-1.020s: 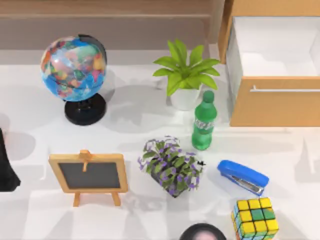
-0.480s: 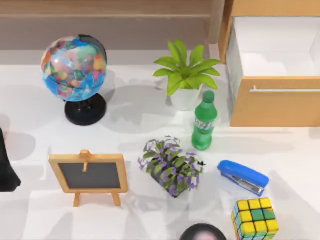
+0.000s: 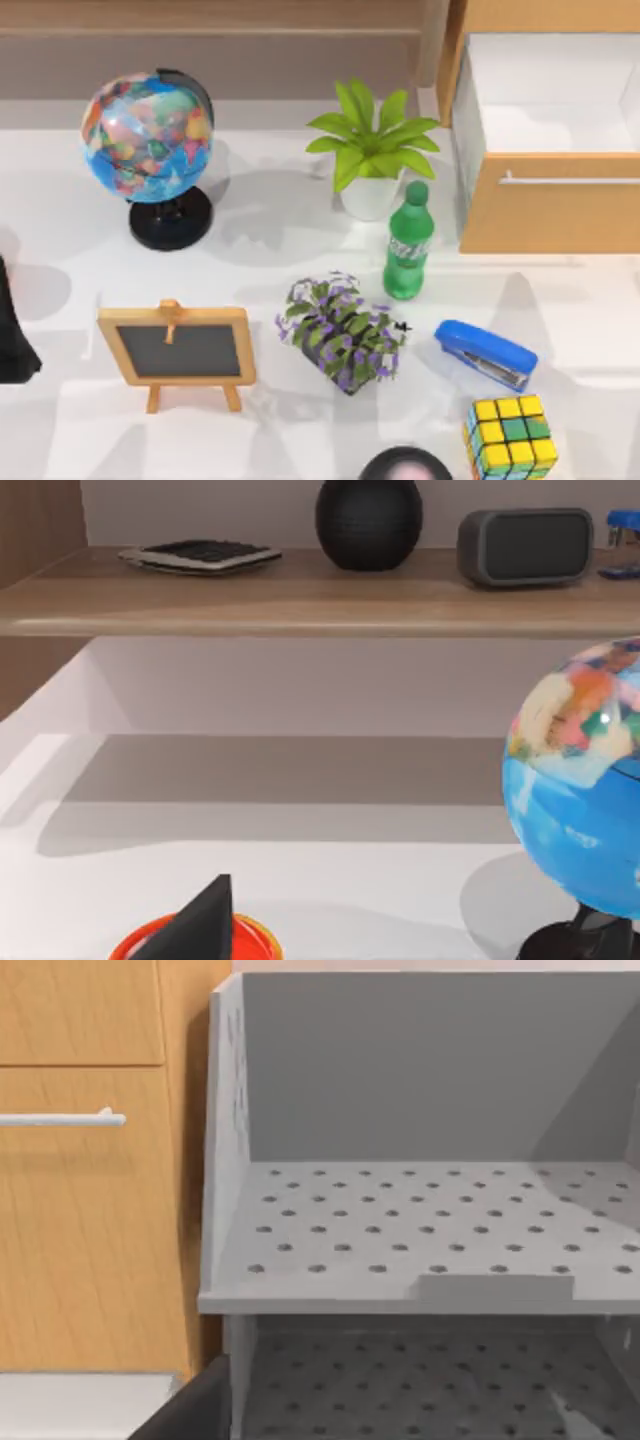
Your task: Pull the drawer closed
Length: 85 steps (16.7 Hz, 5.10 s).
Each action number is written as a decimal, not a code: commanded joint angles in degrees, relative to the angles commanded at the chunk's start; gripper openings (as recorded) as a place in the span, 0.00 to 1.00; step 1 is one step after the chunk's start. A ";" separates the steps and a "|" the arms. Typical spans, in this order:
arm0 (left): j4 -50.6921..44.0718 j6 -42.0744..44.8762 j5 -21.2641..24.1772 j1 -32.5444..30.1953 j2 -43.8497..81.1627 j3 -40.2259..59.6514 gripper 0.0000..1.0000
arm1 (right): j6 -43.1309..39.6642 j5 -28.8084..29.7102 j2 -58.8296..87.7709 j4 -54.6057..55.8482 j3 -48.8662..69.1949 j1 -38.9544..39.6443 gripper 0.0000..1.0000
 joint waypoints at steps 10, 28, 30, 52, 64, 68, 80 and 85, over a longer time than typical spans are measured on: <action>0.00 0.00 0.00 0.00 0.00 0.00 1.00 | -3.59 0.34 2.01 4.01 -1.51 1.53 1.00; 0.00 0.00 0.00 0.00 0.00 0.00 1.00 | -79.62 45.13 32.39 55.57 -24.68 45.35 1.00; 0.00 0.00 0.00 0.00 0.00 0.00 1.00 | -85.10 50.42 35.84 58.79 -24.17 49.57 1.00; 0.00 0.00 0.00 0.00 0.00 0.00 1.00 | -90.16 53.09 40.36 57.43 -17.78 51.88 0.77; 0.00 0.00 0.00 0.00 0.00 0.00 1.00 | -90.16 53.09 40.36 57.43 -17.78 51.88 0.00; 0.00 0.00 0.00 0.00 0.00 0.00 1.00 | -90.16 53.09 40.36 57.43 -17.78 51.88 0.00; 0.00 0.00 0.00 0.00 0.00 0.00 1.00 | -90.05 50.05 44.04 49.44 -6.53 48.66 0.00; 0.00 0.00 0.00 0.00 0.00 0.00 1.00 | -90.05 49.15 44.89 47.49 -3.60 47.94 0.00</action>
